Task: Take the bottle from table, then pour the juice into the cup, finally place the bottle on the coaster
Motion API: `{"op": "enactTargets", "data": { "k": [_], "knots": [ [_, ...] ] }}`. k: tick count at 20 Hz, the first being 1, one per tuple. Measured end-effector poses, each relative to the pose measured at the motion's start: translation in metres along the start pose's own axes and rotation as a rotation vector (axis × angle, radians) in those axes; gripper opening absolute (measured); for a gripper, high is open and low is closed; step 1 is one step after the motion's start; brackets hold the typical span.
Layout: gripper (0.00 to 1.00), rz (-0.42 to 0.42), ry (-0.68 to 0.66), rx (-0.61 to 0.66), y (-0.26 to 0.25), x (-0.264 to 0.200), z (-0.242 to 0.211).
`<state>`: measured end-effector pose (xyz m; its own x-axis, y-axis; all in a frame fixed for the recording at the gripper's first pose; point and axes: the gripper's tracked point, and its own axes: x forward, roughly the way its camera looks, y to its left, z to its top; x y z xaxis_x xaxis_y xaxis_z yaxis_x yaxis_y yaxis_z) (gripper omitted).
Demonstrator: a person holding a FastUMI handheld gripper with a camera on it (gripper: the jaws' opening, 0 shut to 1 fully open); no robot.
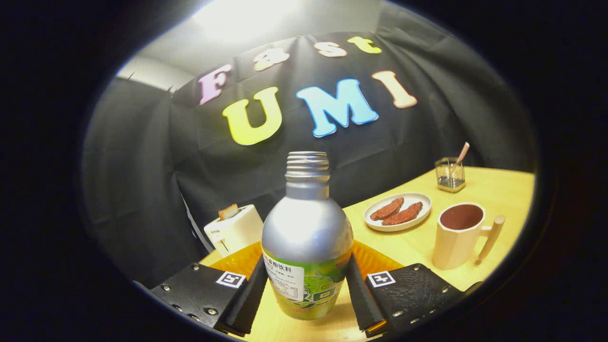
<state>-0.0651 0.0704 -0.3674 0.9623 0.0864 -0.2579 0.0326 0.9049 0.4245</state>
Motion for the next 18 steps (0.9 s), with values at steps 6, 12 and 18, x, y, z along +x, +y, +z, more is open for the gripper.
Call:
{"op": "enactTargets", "data": {
  "k": [6,12,18],
  "knots": [
    [0.79,-0.029,0.01,0.264,-0.035,0.015,0.016],
    [0.77,-0.038,0.024,0.552,-0.055,0.025,0.017],
    [0.77,-0.025,-0.002,0.693,-0.058,0.026,0.024]
  ]
}}
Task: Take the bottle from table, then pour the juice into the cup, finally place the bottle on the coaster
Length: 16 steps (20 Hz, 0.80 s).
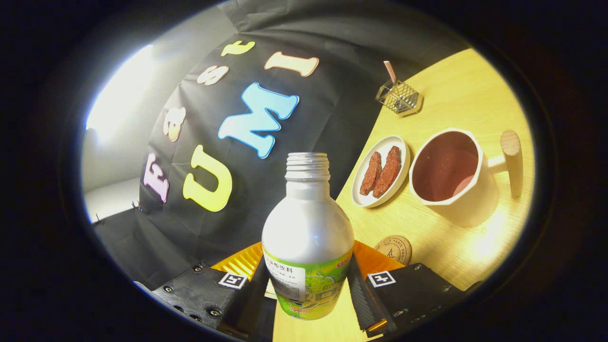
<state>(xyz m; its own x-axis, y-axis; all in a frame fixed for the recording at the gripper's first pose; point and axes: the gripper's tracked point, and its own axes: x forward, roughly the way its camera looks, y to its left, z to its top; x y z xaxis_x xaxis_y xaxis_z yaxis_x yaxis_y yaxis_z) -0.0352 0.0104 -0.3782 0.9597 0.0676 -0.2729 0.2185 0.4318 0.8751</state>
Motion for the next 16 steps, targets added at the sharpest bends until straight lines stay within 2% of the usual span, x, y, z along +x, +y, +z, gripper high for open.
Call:
{"op": "enactTargets", "data": {
  "k": [12,16],
  "knots": [
    [0.77,0.016,-0.047,0.336,-0.011,-0.008,0.005],
    [0.77,0.011,-0.048,0.394,-0.017,-0.01,0.001]
  ]
}}
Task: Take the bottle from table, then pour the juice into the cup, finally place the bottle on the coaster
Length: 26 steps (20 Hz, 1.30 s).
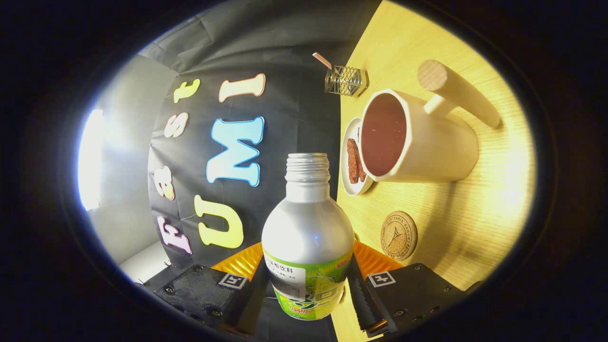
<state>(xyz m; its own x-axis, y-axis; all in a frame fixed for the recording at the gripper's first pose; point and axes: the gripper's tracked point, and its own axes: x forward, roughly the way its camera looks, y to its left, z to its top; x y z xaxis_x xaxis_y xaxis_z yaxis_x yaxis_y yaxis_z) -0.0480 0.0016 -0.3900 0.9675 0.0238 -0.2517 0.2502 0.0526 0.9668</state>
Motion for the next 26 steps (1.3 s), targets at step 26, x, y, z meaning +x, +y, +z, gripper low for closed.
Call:
{"op": "enactTargets", "data": {
  "k": [26],
  "knots": [
    [0.77,0.036,-0.027,0.222,0.007,0.004,0.004]
  ]
}}
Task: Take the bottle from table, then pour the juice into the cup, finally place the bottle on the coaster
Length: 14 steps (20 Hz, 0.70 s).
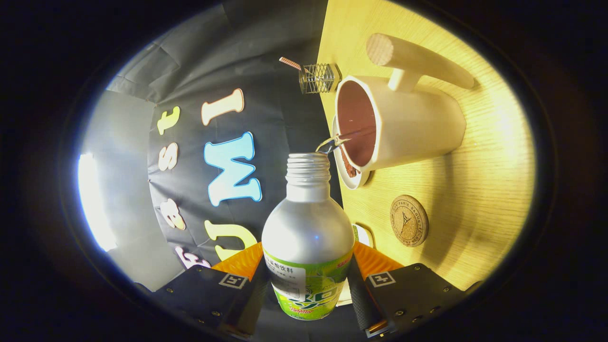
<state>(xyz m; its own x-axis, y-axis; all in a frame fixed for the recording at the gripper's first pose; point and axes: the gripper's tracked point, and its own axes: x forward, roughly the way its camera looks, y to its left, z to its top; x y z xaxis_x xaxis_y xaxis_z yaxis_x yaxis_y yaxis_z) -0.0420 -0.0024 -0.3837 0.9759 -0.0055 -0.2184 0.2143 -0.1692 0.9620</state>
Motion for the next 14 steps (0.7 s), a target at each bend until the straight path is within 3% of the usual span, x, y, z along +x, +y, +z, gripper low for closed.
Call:
{"op": "enactTargets", "data": {
  "k": [14],
  "knots": [
    [0.77,0.007,-0.001,0.016,-0.0027,-0.0001,-0.0034]
  ]
}}
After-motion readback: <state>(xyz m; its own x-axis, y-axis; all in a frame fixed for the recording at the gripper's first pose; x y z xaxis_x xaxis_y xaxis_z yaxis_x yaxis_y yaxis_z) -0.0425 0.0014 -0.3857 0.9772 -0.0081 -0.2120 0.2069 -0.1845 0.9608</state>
